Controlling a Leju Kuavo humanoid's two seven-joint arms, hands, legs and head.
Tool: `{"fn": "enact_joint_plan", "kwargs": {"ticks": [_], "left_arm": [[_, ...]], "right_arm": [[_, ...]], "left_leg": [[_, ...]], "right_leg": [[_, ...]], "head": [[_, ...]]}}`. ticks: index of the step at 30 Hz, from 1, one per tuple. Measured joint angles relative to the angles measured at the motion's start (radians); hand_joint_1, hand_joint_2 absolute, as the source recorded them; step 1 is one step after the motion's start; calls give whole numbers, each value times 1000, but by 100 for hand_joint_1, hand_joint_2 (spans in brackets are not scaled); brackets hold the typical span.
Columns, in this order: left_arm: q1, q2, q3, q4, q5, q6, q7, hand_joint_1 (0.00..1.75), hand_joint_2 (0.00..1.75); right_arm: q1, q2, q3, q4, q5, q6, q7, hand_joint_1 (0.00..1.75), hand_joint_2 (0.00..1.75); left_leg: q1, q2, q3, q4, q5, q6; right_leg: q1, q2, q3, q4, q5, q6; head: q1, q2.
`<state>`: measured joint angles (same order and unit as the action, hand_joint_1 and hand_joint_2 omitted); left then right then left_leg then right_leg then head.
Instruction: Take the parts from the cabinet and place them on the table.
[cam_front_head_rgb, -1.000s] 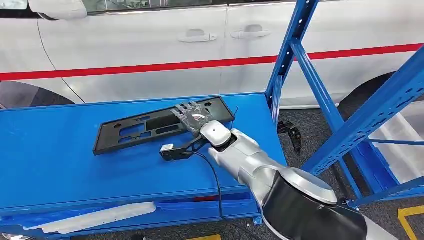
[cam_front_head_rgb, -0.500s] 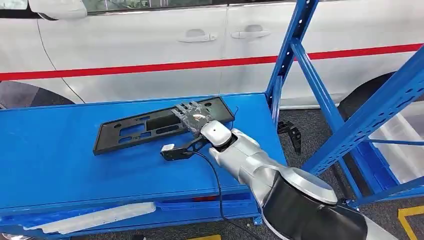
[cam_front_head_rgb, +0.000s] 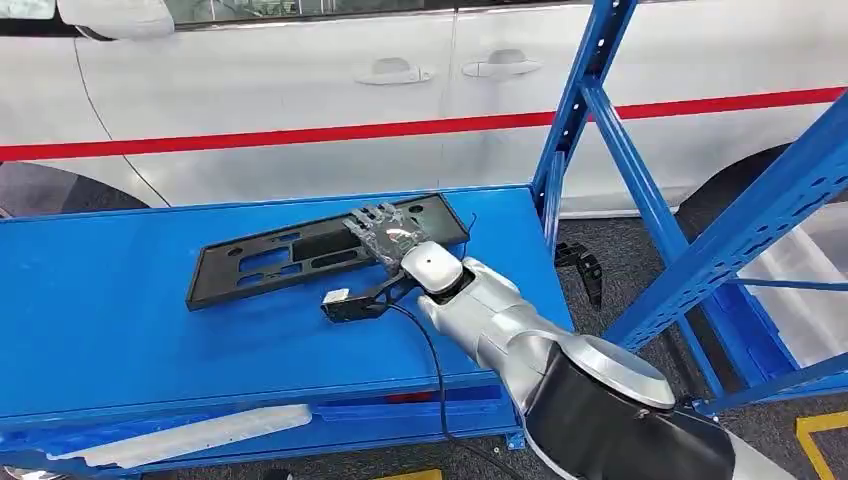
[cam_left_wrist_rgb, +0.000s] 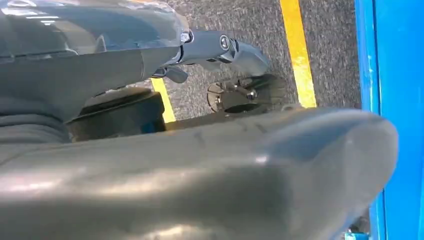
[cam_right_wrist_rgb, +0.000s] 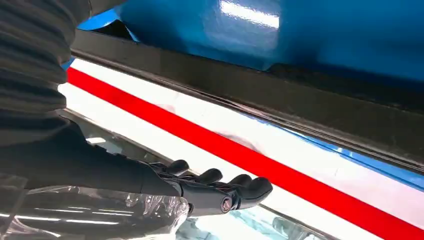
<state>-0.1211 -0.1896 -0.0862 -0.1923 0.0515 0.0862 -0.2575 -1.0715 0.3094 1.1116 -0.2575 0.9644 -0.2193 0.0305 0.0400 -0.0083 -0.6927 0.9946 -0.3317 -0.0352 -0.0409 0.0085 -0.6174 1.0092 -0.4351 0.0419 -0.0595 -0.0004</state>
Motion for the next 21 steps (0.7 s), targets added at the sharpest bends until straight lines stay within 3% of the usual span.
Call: {"fn": "enact_joint_plan", "kwargs": {"ticks": [21], "left_arm": [[-3, -2, 0, 0, 0, 0, 4, 0, 0]], "right_arm": [[1, 11, -1, 1, 25, 0, 1, 0, 175]], "left_leg": [[0, 0, 0, 0, 0, 0]], "right_leg": [[0, 0, 0, 0, 0, 0]], "head": [[0, 0]]}}
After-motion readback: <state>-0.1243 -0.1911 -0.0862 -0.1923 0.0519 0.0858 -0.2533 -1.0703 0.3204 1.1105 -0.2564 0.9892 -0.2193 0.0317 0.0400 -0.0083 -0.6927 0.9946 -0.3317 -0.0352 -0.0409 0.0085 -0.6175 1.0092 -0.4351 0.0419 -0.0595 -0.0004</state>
